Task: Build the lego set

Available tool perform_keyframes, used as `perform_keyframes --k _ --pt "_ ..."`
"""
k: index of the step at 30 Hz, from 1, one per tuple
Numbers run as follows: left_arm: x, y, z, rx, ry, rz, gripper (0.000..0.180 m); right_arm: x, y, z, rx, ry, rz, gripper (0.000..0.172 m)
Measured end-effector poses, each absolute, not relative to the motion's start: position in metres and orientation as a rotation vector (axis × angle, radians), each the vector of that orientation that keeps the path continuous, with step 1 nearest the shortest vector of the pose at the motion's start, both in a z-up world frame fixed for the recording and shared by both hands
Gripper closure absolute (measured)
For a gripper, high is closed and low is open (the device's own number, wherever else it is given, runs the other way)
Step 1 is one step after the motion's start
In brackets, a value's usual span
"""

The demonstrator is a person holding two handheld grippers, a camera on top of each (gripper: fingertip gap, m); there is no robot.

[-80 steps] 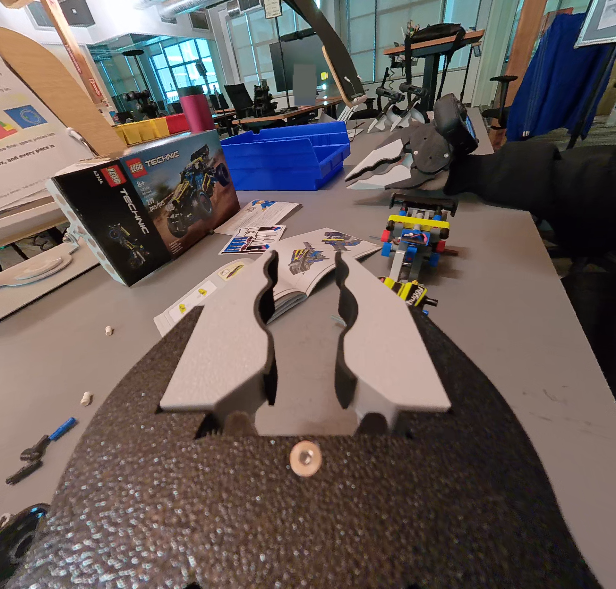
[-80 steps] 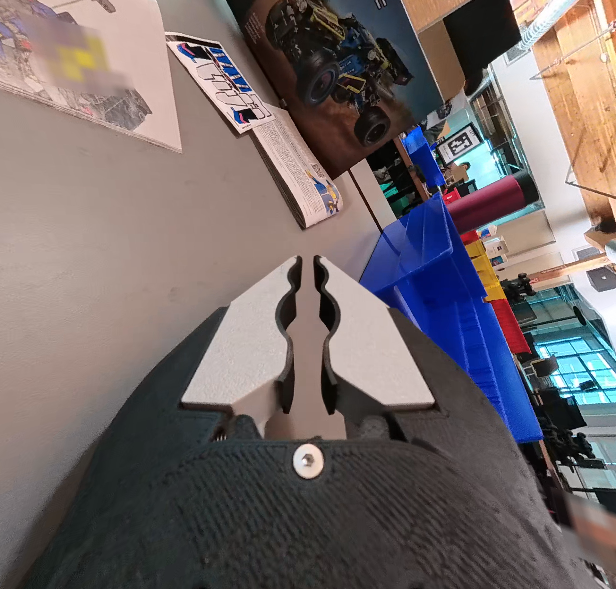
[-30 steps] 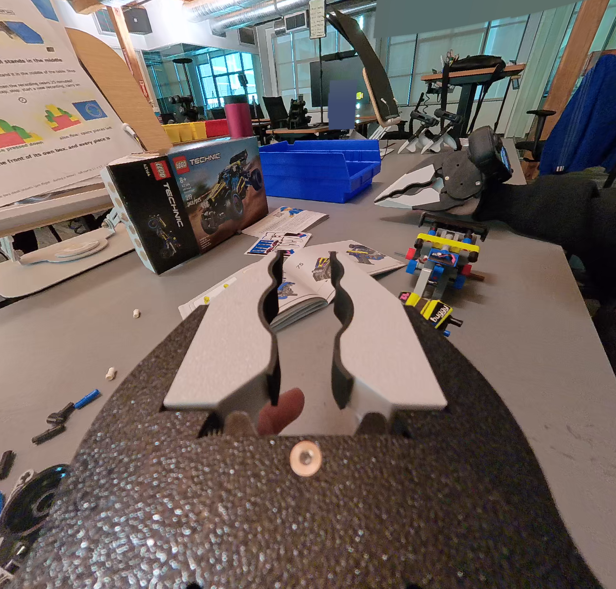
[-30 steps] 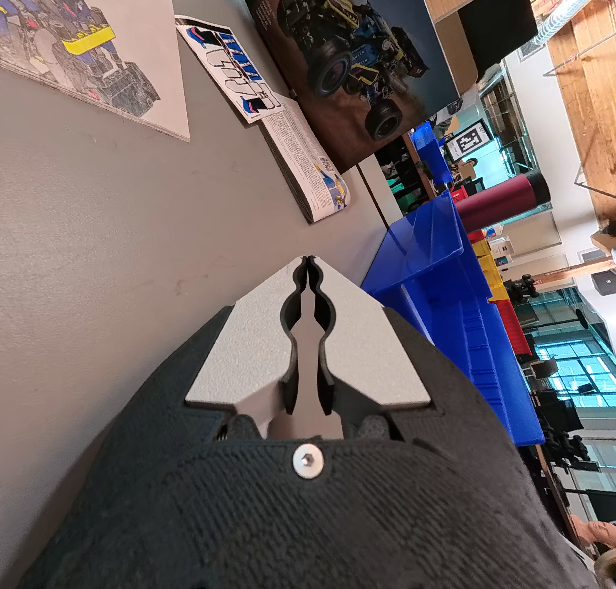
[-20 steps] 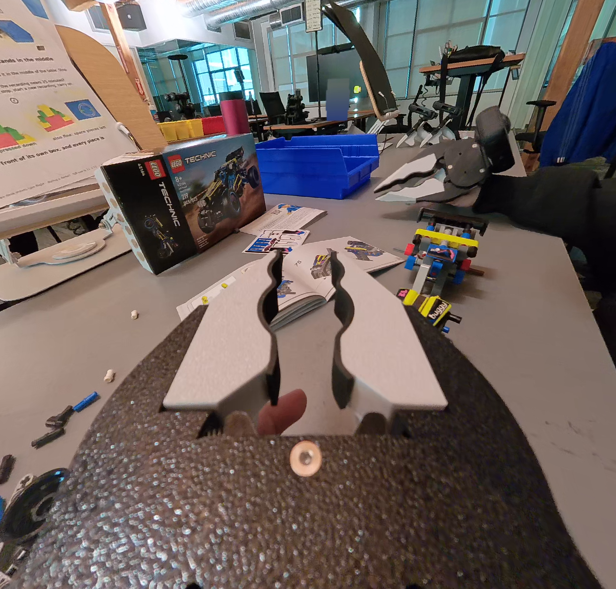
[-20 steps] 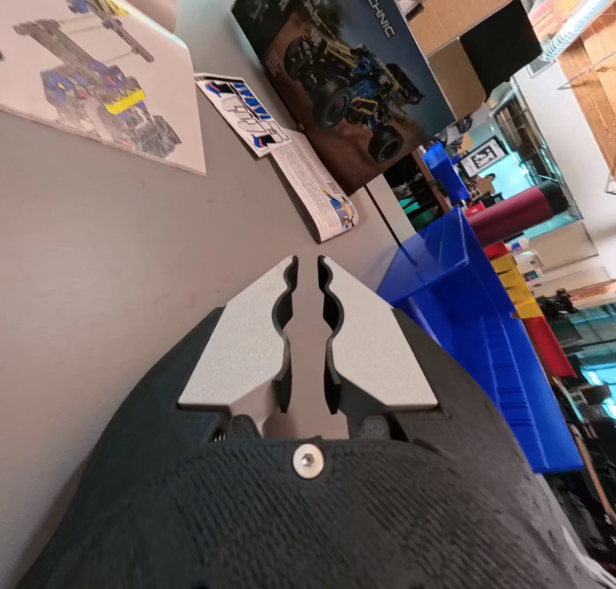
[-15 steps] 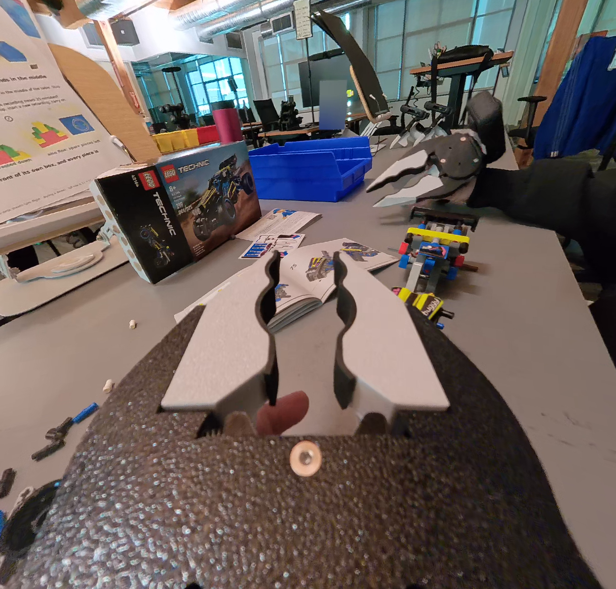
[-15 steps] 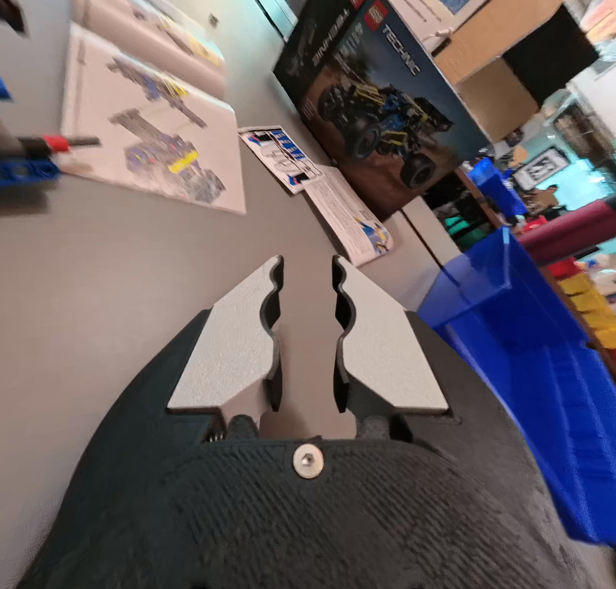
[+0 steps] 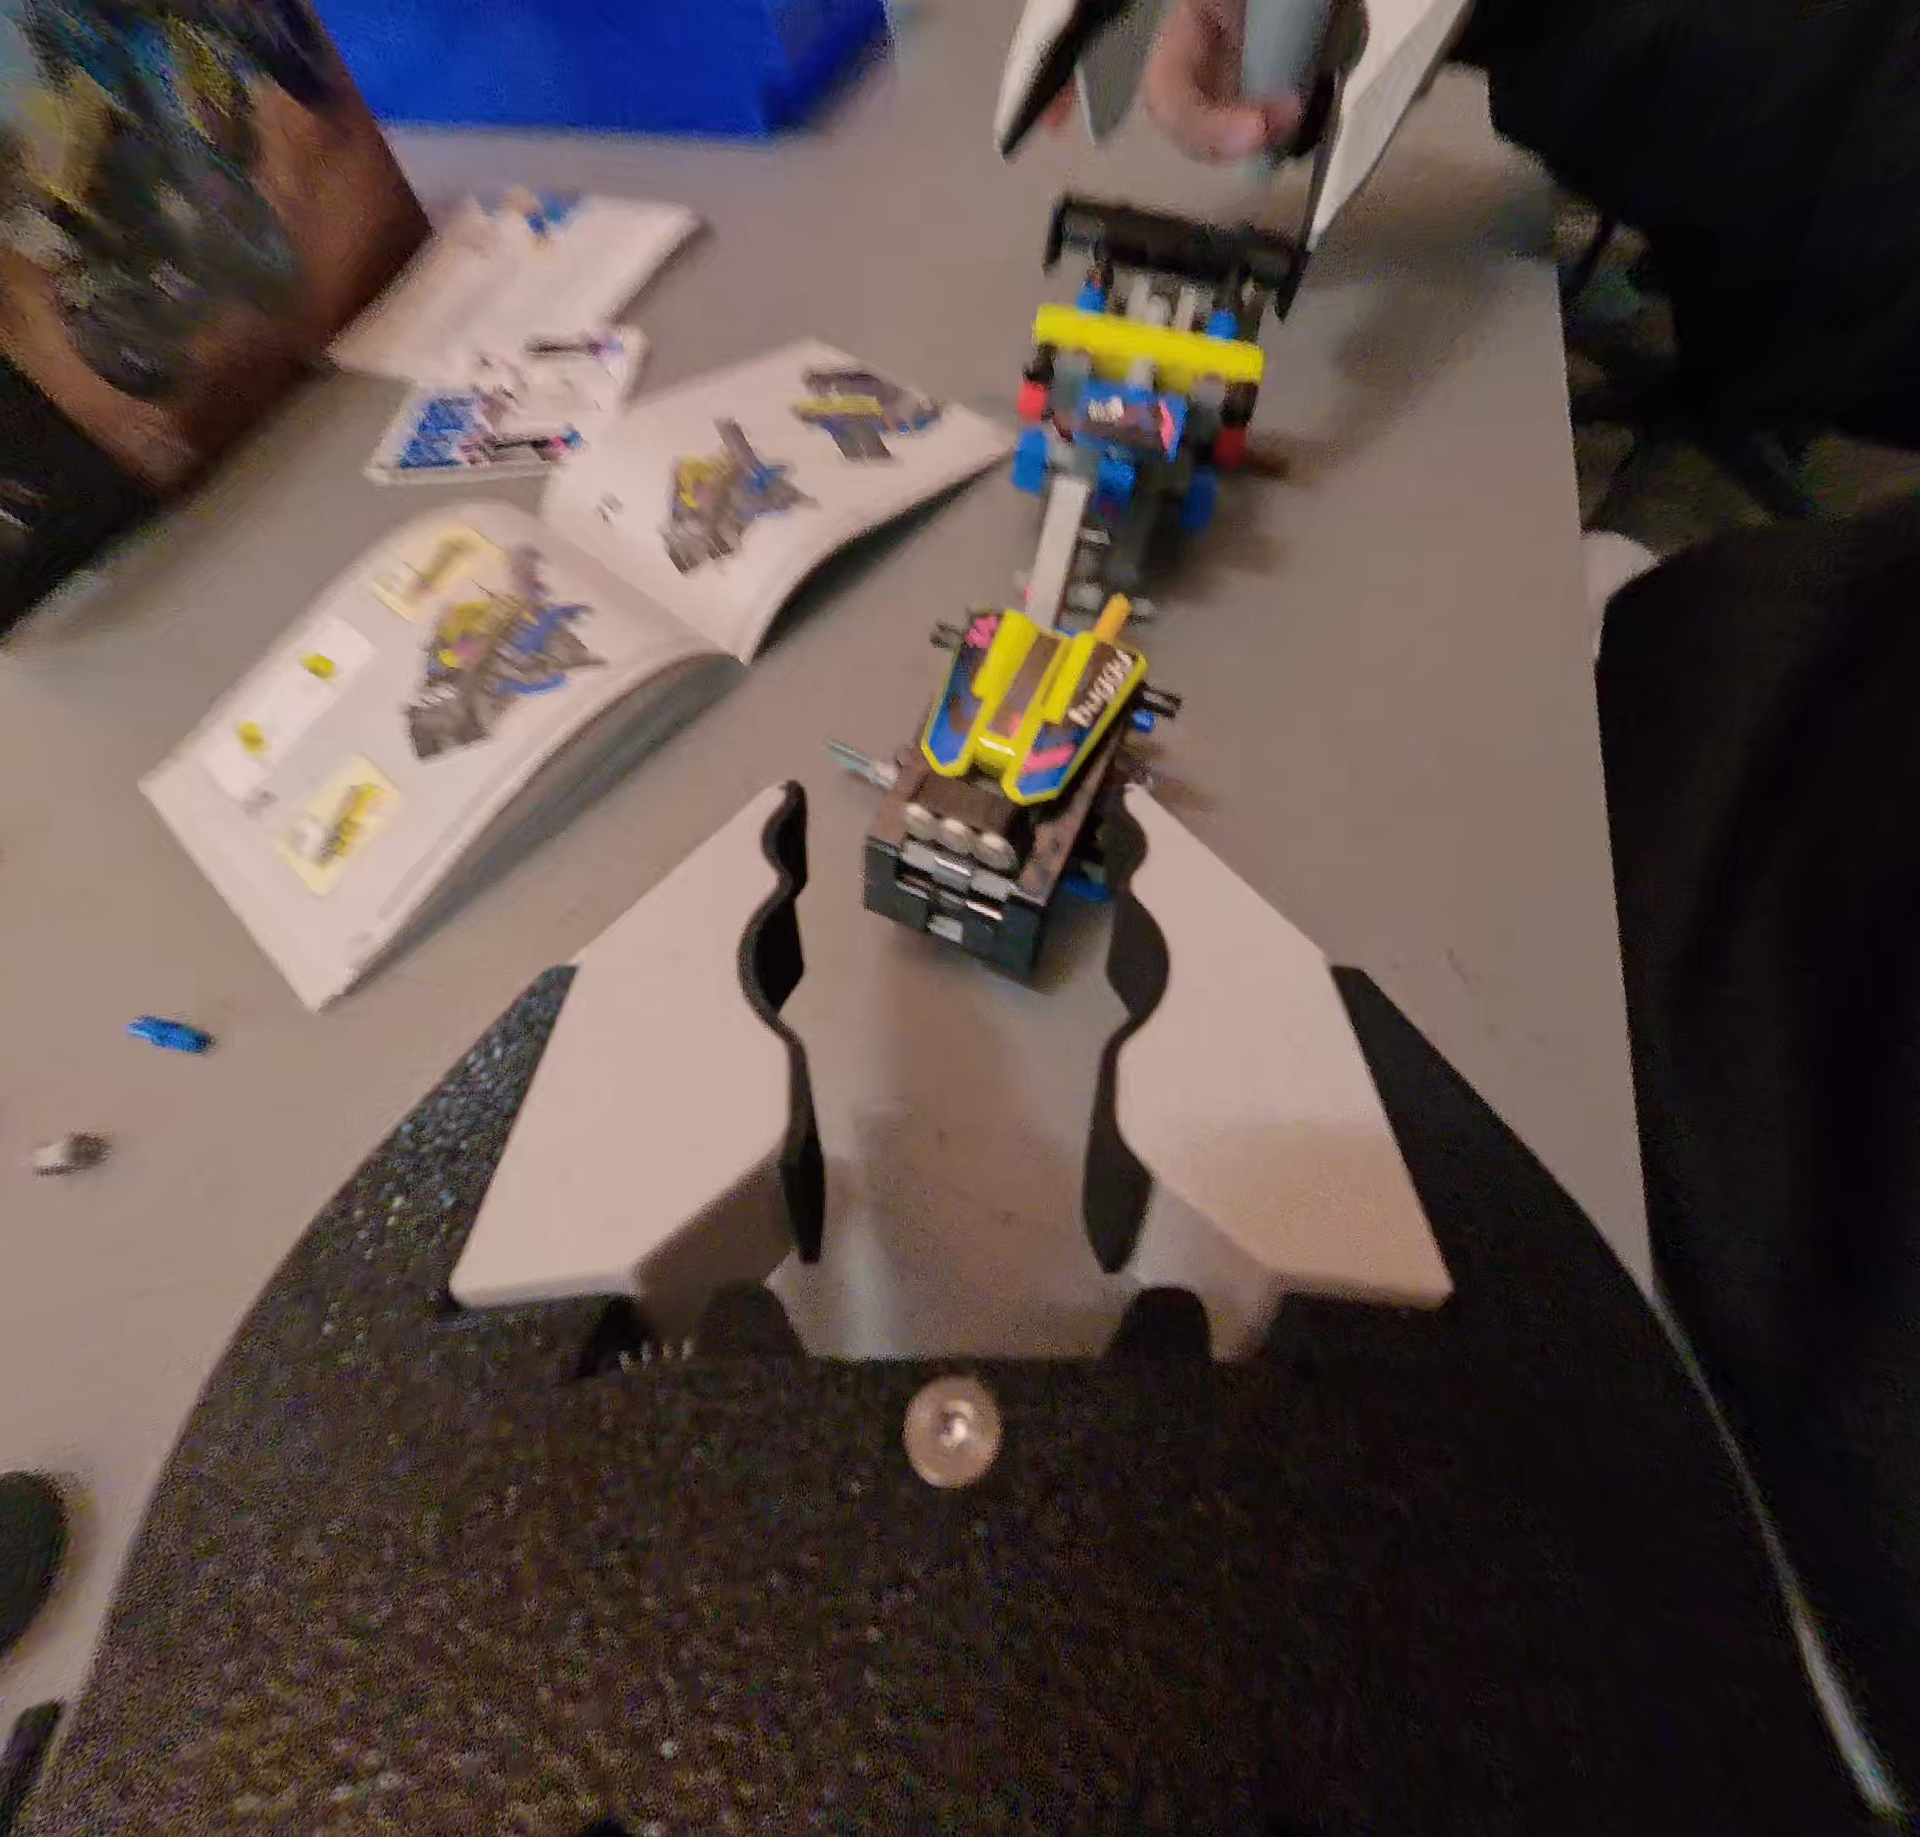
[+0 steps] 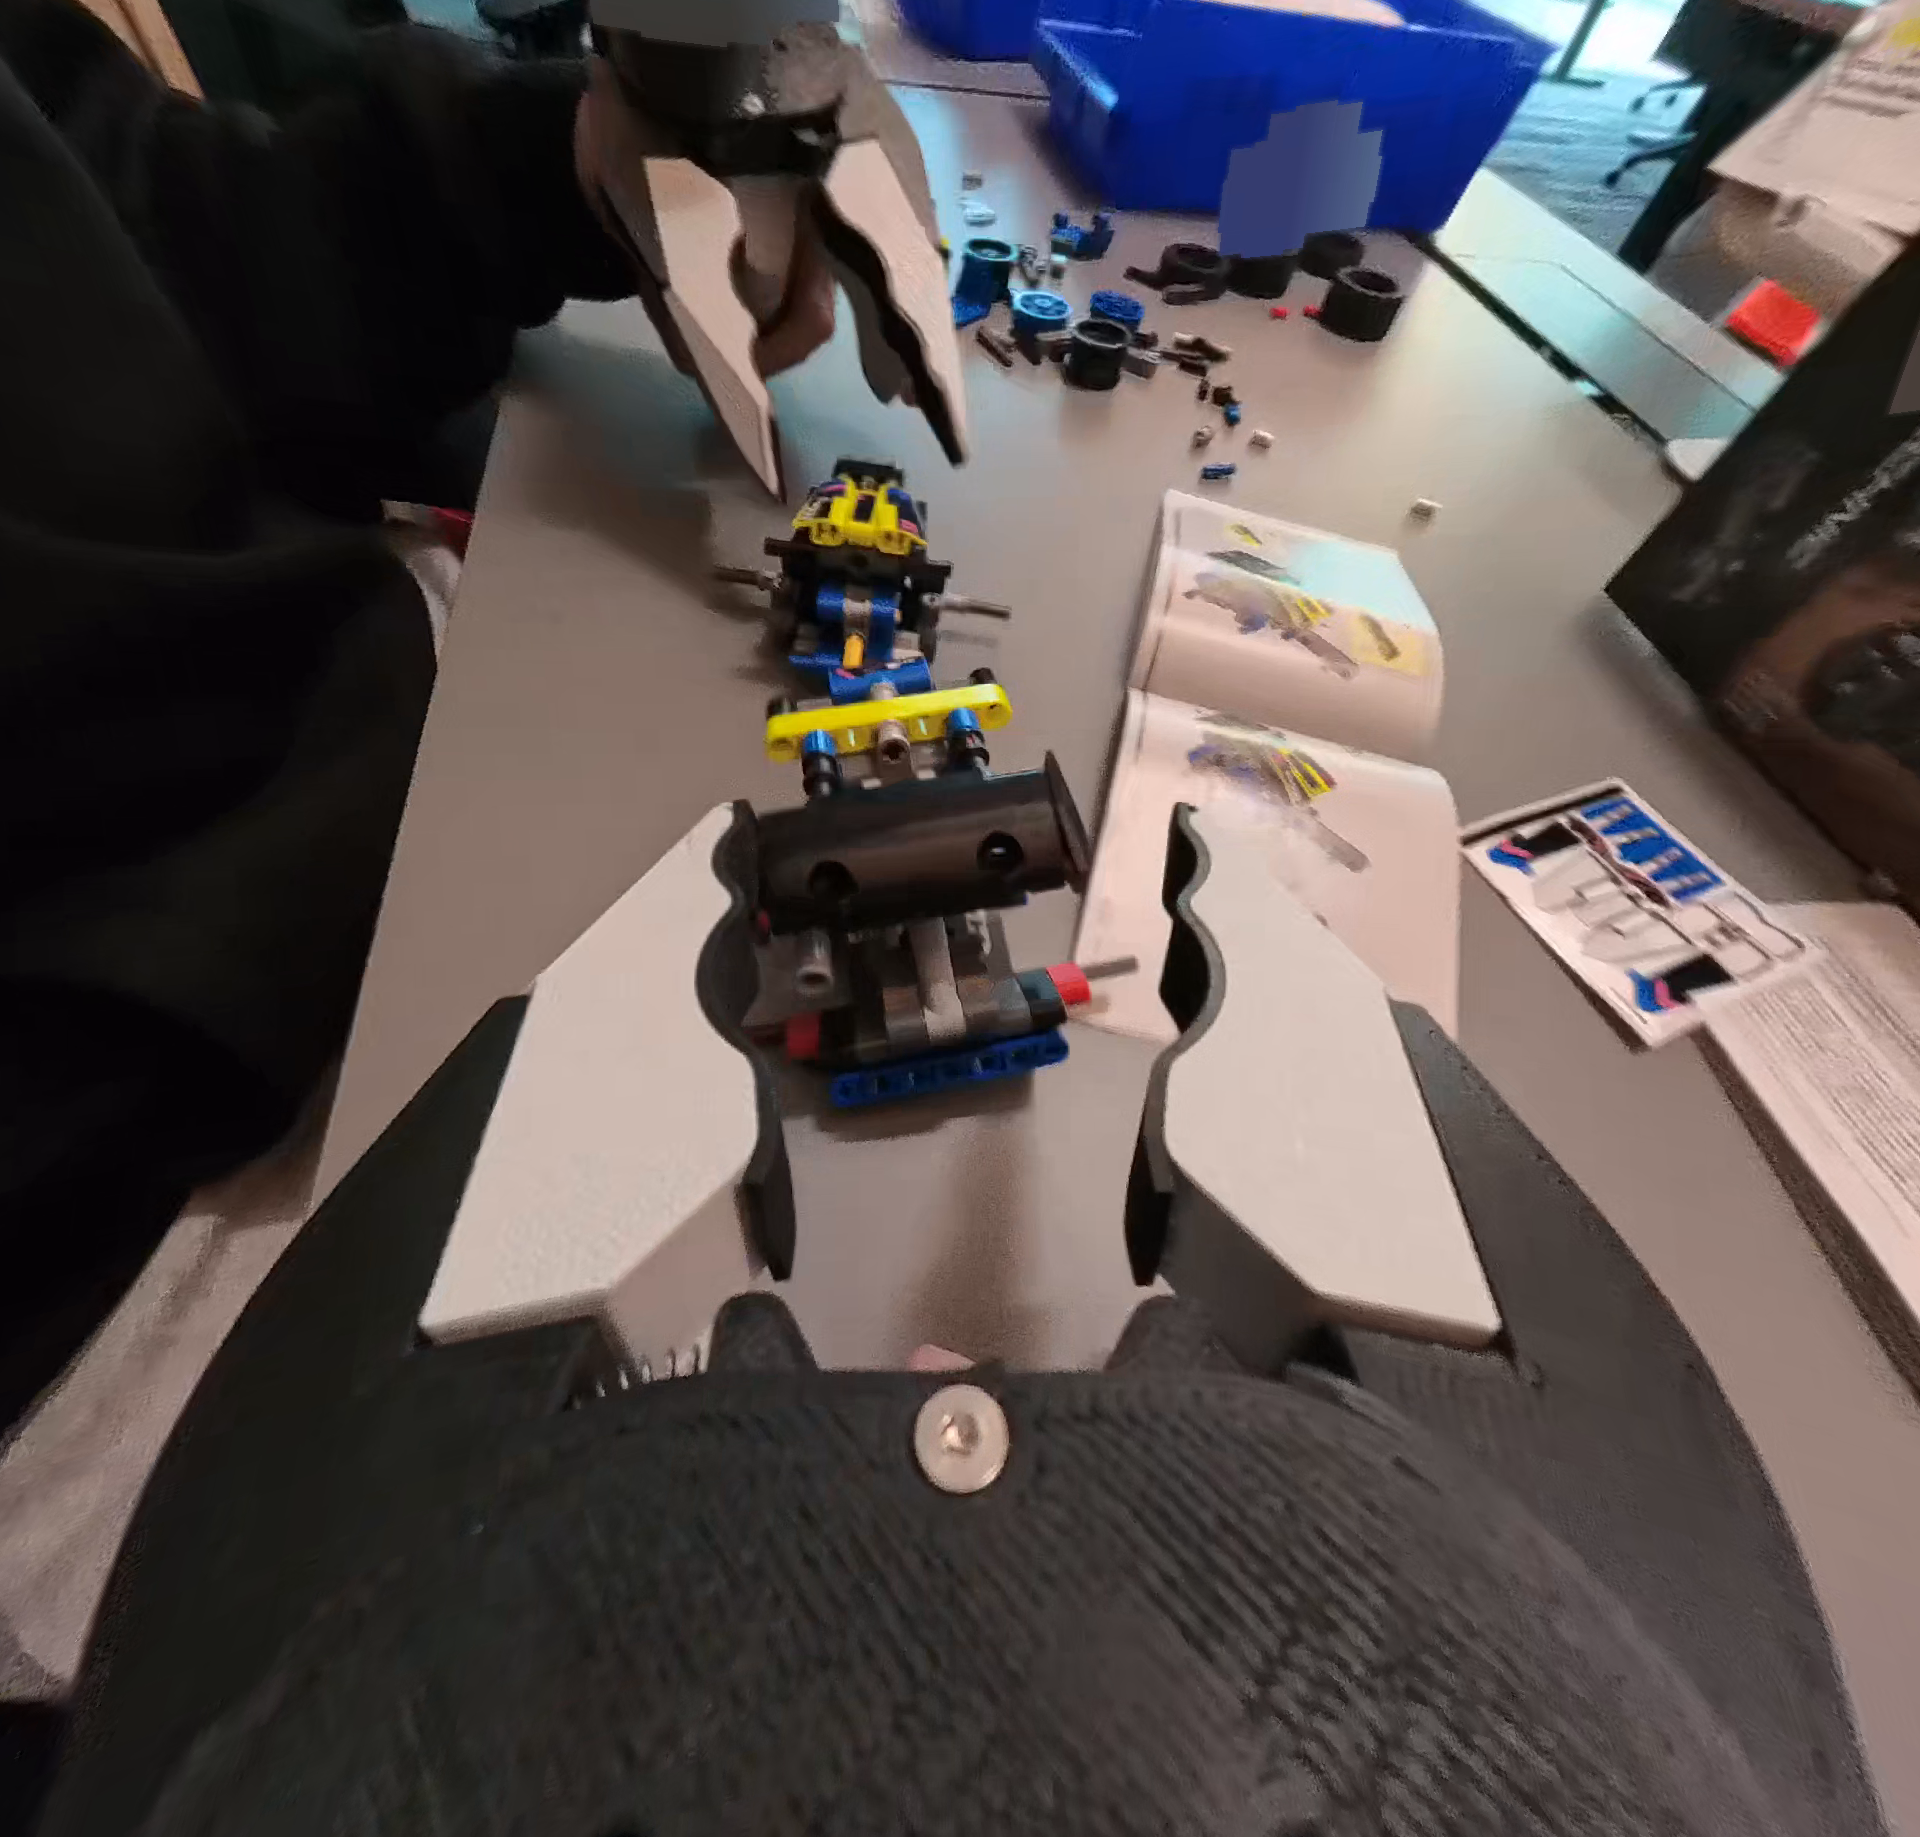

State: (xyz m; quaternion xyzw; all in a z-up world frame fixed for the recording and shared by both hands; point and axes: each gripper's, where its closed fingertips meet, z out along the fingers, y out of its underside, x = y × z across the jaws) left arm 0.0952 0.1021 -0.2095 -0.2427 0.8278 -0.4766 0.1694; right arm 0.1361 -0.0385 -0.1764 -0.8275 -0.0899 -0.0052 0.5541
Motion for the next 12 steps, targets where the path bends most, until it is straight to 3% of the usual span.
perform_keyframes --k 3,6,12 --pt "0.099 0.099 -0.219 -0.714 2.370 -1.335 0.112 0.124 -0.025 -0.183 -1.947 -0.258 0.032 0.095" --pt "0.098 0.092 -0.227 -0.665 2.431 -1.281 0.111 0.126 -0.022 -0.200 -2.014 -0.242 0.050 0.088" --pt "0.106 0.077 -0.226 -0.586 2.438 -1.258 0.136 0.129 -0.019 -0.199 -1.981 -0.248 0.029 0.095"
